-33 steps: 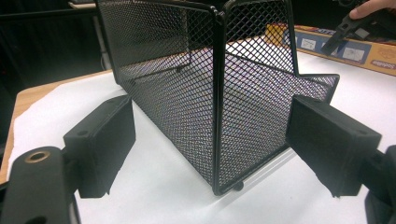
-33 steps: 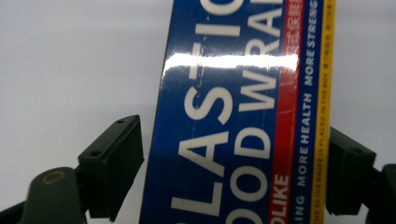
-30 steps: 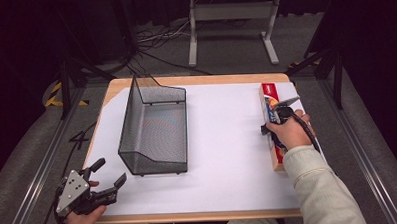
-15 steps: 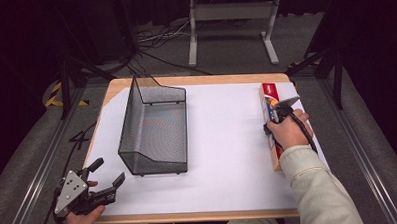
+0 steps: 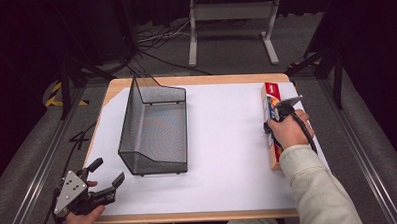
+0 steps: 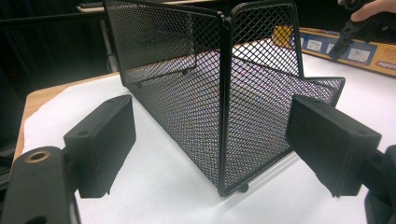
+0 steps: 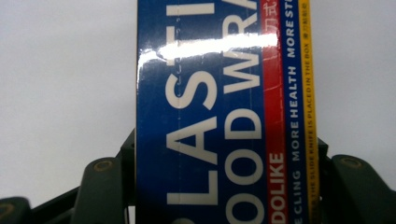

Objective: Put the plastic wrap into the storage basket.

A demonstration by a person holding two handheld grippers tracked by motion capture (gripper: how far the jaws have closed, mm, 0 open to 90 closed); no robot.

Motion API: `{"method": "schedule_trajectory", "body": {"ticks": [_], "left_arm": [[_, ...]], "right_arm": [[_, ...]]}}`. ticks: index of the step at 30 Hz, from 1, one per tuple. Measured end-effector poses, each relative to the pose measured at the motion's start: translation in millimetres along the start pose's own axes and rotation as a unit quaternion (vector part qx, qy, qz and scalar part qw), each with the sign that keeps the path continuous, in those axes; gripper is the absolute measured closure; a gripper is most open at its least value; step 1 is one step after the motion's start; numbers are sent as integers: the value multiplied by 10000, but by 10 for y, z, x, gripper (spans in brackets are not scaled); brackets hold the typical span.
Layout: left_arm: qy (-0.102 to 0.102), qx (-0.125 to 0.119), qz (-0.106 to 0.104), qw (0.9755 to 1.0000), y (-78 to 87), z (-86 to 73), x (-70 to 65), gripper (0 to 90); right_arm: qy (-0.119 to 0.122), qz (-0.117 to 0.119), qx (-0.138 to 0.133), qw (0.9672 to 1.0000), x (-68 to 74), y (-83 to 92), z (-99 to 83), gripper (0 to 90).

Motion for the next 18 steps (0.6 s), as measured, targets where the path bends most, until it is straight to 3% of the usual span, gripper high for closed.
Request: {"method": "schedule_trajectory", "body": {"ticks": [4, 13, 18], "left_arm": [[4, 2, 2, 10000, -2, -2, 0, 170], [13, 2, 4, 10000, -4, -2, 1, 171], [18, 5, 4, 10000, -6, -3, 3, 171]], "right_arm": [[-40, 62, 28, 10000, -26, 54, 13, 404], [221, 205, -344, 9990, -47, 296, 65, 404], [255, 242, -403, 9986, -47, 460, 83, 404]]}}
Point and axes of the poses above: each handheld gripper's, and its own axes: y roughly backward along the jaws, z roughly out of its top, x roughly to its left, the point moved 6 cm from there along -y, roughly forward along the jaws, and after that the axes turned 10 degrees about x, right-handed, at the moved point
